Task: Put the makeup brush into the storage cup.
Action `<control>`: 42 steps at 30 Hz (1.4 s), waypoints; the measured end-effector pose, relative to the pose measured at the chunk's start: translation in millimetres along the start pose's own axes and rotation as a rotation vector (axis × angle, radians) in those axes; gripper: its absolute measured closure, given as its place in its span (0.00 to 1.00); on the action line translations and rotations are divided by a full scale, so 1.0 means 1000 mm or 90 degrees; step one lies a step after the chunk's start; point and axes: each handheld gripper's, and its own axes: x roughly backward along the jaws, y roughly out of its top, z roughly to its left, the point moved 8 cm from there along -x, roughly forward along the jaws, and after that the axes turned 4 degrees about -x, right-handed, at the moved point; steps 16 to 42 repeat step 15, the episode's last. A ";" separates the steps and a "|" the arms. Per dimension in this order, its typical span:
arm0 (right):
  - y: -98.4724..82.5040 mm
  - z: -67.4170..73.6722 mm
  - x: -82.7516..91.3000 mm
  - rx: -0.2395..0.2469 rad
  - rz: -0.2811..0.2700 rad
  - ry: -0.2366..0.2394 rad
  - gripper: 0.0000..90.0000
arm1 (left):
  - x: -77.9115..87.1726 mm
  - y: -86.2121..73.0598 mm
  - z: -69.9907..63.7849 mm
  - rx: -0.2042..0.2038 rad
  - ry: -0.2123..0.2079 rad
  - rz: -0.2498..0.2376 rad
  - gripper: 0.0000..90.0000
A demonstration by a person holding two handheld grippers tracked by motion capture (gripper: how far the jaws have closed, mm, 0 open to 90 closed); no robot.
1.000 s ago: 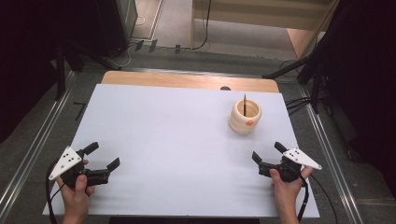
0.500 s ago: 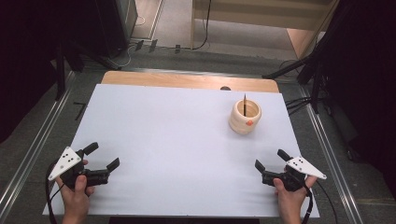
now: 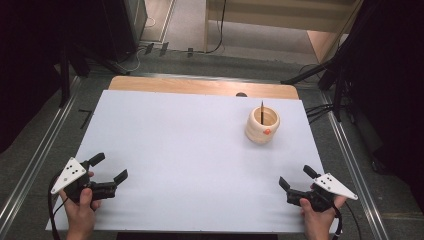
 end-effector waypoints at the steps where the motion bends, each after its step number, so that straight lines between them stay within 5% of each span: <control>1: 0.000 -0.002 0.002 0.001 -0.001 -0.001 0.00 | 0.000 0.000 0.000 0.000 0.000 0.000 0.01; 10: -0.001 -0.013 0.011 -0.021 -0.008 -0.007 0.00 | 0.002 0.001 0.002 0.001 0.002 -0.004 0.01; 42: -0.002 -0.010 0.009 -0.018 -0.001 0.001 0.00 | 0.001 0.001 0.001 0.001 0.001 -0.005 0.01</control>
